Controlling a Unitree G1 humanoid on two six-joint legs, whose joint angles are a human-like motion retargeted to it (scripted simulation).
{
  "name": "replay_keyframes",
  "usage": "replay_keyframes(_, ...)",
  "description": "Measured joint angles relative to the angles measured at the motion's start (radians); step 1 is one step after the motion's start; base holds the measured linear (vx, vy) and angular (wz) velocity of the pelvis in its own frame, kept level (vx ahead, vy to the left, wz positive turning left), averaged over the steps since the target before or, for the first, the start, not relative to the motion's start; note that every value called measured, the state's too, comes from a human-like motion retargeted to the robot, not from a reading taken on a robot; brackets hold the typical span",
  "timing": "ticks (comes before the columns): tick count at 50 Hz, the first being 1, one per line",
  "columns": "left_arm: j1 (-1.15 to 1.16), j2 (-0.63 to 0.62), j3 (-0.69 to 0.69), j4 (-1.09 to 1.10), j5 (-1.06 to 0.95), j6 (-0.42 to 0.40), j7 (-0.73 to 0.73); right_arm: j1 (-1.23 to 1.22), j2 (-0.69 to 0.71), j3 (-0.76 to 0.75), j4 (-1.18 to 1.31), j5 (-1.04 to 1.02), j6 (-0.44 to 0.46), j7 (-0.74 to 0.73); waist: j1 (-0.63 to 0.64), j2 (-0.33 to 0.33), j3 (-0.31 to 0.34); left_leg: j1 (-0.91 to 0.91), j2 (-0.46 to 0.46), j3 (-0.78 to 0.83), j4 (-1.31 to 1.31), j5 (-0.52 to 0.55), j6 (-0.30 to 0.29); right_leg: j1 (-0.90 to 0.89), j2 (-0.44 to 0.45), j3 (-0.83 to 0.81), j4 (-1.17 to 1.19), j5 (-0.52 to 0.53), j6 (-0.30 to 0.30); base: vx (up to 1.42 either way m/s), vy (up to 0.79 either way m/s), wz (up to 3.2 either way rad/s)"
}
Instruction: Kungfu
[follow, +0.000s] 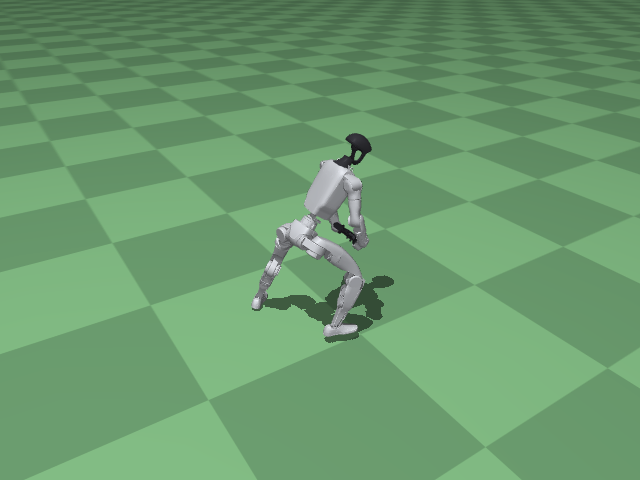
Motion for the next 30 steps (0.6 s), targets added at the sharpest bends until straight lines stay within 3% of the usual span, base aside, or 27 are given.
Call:
replay_keyframes(14, -0.016, 0.02, -0.027, -0.077, -0.018, -0.041, -0.082, 0.069, -0.02, -0.059, -0.079, 0.136, 0.004, 0.054, 0.04, 0.014, 0.039, 0.021, 0.012, 0.03, 0.006, -0.011, 0.0, 0.103, 0.019, 0.001, -0.098, 0.02, 0.008, 0.04, 0.11, -0.02)
replay_keyframes(21, -0.054, 0.131, -0.057, -0.272, -0.167, -0.1, -0.259, 0.223, -0.049, -0.166, -0.279, 0.512, 0.043, 0.295, 0.128, 0.009, 0.077, -0.041, 0.073, -0.007, 0.084, 0.015, 0.0, 0.214, 0.086, -0.01, -0.229, 0.068, -0.004, 0.13, 0.18, -0.02)
replay_keyframes(25, -0.053, 0.208, -0.04, -0.372, -0.246, -0.101, -0.311, 0.373, -0.058, -0.219, -0.421, 0.804, 0.064, 0.423, 0.173, -0.002, 0.083, -0.075, 0.153, 0.015, 0.187, 0.01, 0.0, 0.326, 0.118, -0.046, -0.31, 0.087, -0.008, 0.24, 0.09, 0.21)
replay_keyframes(30, -0.063, 0.281, 0.012, -0.472, -0.353, -0.093, -0.335, 0.57, -0.107, -0.269, -0.622, 1.168, 0.136, 0.574, 0.191, -0.025, 0.059, -0.147, 0.148, -0.016, 0.313, -0.07, 0.036, 0.429, 0.08, -0.054, -0.427, 0.151, 0.041, 0.25, 0.3, 0.52)
